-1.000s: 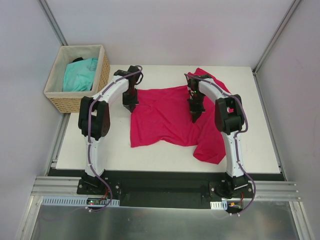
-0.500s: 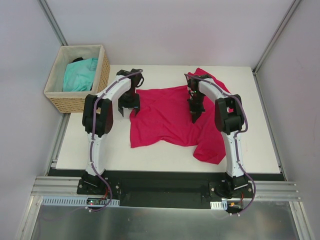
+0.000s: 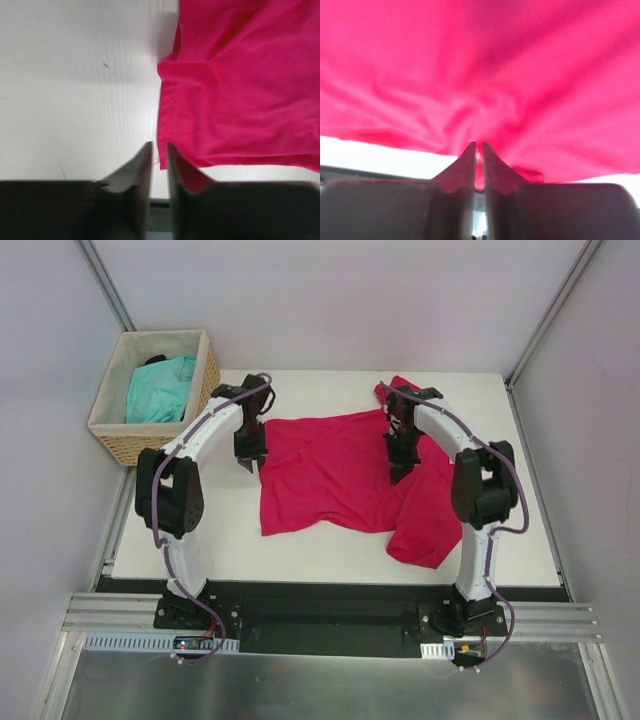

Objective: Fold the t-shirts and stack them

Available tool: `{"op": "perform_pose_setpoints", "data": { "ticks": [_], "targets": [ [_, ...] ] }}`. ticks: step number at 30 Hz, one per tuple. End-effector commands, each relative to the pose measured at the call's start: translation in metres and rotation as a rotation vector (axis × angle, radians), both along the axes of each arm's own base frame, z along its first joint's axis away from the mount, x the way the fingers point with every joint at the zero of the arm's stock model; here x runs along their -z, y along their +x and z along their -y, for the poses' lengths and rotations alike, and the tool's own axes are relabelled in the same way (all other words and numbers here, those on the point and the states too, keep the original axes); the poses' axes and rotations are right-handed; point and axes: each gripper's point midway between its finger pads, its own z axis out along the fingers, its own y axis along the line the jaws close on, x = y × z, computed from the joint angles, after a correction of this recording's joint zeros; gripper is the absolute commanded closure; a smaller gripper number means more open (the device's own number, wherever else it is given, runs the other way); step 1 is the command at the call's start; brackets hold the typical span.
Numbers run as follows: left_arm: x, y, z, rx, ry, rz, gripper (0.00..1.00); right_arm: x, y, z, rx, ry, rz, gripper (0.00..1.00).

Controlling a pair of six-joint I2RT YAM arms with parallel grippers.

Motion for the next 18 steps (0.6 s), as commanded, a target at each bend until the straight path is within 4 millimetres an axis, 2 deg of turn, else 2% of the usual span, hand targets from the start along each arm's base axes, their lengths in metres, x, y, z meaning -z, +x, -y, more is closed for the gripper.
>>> {"op": "perform_pose_setpoints", "data": {
  "ticks": [1, 2, 3, 4, 5, 6, 8, 9, 14, 18],
  "targets": [
    [0.024, -0.046, 0.016, 0.053, -0.146, -0.061, 0.96, -0.037, -0.016, 0.023, 0.029, -0.038, 0.142, 0.76],
    [0.029, -0.046, 0.021, 0.058, -0.177, -0.038, 1.00, -0.025, -0.030, 0.031, 0.059, -0.057, 0.112, 0.75],
    [0.038, -0.061, 0.019, 0.063, -0.188, -0.059, 1.00, -0.022, -0.028, 0.030, 0.064, -0.041, 0.152, 0.73],
    [0.041, -0.065, 0.021, 0.073, -0.200, -0.052, 1.00, -0.029, -0.029, 0.032, 0.071, -0.023, 0.200, 0.72],
    [0.044, -0.060, 0.023, 0.077, -0.211, -0.012, 1.00, -0.016, -0.043, 0.036, 0.072, -0.031, 0.183, 0.68],
    [0.049, -0.068, 0.021, 0.079, -0.211, -0.017, 1.00, -0.015, -0.038, 0.034, 0.082, -0.008, 0.228, 0.63],
    [0.054, -0.068, 0.020, 0.084, -0.210, 0.001, 1.00, -0.016, -0.041, 0.035, 0.089, 0.007, 0.274, 0.57],
    [0.058, -0.067, 0.019, 0.082, -0.203, 0.005, 1.00, -0.006, -0.045, 0.035, 0.099, 0.023, 0.283, 0.52],
    [0.069, -0.068, 0.023, 0.103, -0.196, -0.017, 1.00, 0.001, -0.054, 0.032, 0.133, 0.080, 0.302, 0.48],
    [0.079, -0.067, 0.032, 0.143, -0.222, -0.039, 1.00, 0.011, -0.064, 0.042, 0.129, 0.015, 0.237, 0.47]
  ]
}}
